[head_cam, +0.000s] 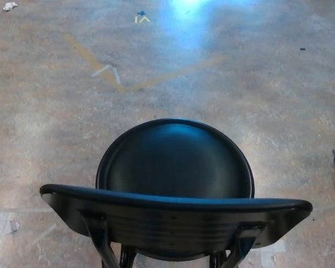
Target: Use the right hand to rotate the back of the chair to its left.
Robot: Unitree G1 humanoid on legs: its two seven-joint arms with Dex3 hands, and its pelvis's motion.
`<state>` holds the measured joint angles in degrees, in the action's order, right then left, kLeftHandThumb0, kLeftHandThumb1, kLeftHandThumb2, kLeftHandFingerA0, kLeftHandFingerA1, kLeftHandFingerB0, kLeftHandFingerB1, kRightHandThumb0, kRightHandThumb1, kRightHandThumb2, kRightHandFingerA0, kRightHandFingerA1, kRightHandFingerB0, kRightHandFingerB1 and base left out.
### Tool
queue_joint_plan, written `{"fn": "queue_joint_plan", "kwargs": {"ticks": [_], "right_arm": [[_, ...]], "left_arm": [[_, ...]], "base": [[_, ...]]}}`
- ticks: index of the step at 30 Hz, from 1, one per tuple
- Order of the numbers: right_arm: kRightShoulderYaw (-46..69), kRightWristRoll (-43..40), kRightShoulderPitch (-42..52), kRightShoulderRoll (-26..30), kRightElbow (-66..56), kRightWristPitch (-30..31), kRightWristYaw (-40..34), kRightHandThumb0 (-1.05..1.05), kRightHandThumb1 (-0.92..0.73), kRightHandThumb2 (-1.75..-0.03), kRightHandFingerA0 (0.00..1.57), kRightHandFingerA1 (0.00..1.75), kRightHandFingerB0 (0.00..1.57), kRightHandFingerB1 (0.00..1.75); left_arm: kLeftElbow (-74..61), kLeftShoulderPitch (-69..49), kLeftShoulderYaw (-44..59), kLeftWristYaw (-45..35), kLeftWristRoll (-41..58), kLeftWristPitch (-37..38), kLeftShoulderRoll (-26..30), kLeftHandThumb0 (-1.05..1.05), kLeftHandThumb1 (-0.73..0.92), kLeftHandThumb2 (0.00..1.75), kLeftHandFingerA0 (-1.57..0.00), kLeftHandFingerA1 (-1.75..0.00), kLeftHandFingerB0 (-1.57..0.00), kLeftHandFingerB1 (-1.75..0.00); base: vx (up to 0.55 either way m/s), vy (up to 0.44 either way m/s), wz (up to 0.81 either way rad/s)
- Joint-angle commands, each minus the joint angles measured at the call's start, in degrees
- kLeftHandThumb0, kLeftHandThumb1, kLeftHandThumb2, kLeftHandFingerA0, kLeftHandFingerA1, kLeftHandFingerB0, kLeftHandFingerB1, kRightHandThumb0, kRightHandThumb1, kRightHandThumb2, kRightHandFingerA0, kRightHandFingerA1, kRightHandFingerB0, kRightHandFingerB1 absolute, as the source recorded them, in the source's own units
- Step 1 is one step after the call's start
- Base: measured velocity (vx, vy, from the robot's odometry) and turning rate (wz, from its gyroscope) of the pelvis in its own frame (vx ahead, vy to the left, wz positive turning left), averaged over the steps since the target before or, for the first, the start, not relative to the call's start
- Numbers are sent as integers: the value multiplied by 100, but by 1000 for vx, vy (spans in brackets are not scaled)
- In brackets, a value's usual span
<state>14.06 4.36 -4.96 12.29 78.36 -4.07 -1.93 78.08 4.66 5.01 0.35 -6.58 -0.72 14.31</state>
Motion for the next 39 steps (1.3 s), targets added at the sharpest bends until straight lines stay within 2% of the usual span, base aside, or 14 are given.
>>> {"fn": "queue_joint_plan", "kwargs": {"ticks": [1, 9, 10, 14, 16, 17, 18, 19, 21, 22, 23, 31, 38, 39], "right_arm": [[304, -286, -246, 12, -79, -441, 87, -71, -82, -65, 21, 36, 18, 30], [302, -151, -884, 346, -182, -1033, -297, -80, -78, -64, 17, 32, 17, 28], [359, -220, -1136, 486, -271, -1355, -209, -87, -62, -98, 8, 41, 9, 39], [552, -438, -1442, 591, -467, -2085, 135, -85, -57, -94, 6, 14, 11, 18], [535, -402, -1505, 610, -554, -2376, 144, -78, -54, -96, 0, 24, 0, 27], [429, -285, -1545, 662, -656, -2539, 77, -105, -64, -102, 0, 24, 0, 38], [399, -252, -1556, 677, -684, -2588, 58, -105, -64, -102, 0, 24, 0, 38], [314, -179, -1569, 711, -812, -2824, 75, -103, -71, -65, 0, 28, 0, 40], [273, -164, -1571, 725, -853, -2933, 85, -103, -71, -65, 0, 28, 0, 40], [116, -13, -1543, 775, -1037, -3096, 69, -103, -58, -108, 0, 57, 0, 58], [6, 76, -1512, 807, -1184, -3245, 72, -105, -73, -66, 0, 40, 0, 48], [-430, 214, -1258, 893, -1783, -3746, 208, -105, -88, -49, 0, 8, 0, 13], [-602, 108, -1131, 1044, -2033, -4042, 356, -105, -89, -41, 0, 0, 0, 7], [-675, 243, -1099, 1107, -2096, -4175, 203, -105, -66, -115, 0, 61, 0, 62]], "left_arm": [[53, -1, 2, 44, -121, 0, 28, -46, 77, 63, -54, -46, -48, -41], [40, 41, 37, 17, -88, -25, 24, -47, 74, 62, -53, -48, -47, -41], [49, 32, 69, 2, -71, -6, 23, -46, 74, 62, -53, -47, -46, -41], [60, 22, 88, 9, -79, -5, 17, -46, 74, 62, -52, -45, -46, -40], [61, 21, 92, 8, -81, -14, 16, -47, 74, 62, -53, -45, -47, -40], [60, 22, 132, 3, -45, -23, 13, -47, 74, 62, -52, -45, -47, -40], [60, 22, 144, 2, -35, -26, 12, -47, 74, 62, -52, -45, -47, -40], [57, 29, 129, 11, -53, -28, 13, -47, 74, 62, -53, -47, -47, -41], [55, 31, 125, 16, -66, -28, 13, -47, 74, 62, -53, -47, -47, -41], [46, 38, 103, 11, -81, -17, 14, -46, 75, 62, -52, -47, -46, -41], [43, 55, 27, 23, -154, -16, 24, -45, 76, 62, -54, -47, -47, -41], [51, 67, -13, 46, -164, 24, 49, -47, 76, 62, -55, -47, -48, -41], [71, 47, 76, 68, -94, 17, 39, -45, 75, 62, -57, -46, -49, -41], [71, 49, 84, 48, -95, 22, 47, -46, 73, 62, -56, -46, -49, -41]], "base": [[0, 0, 0], [0, 0, 0], [0, 0, 0], [0, 0, 0], [0, 0, 0], [0, 0, 0], [0, 0, 0], [0, 0, 0], [0, 0, 0], [0, 0, 0], [0, 0, 0], [0, 0, 0], [0, 0, 0], [0, 0, 0]]}}
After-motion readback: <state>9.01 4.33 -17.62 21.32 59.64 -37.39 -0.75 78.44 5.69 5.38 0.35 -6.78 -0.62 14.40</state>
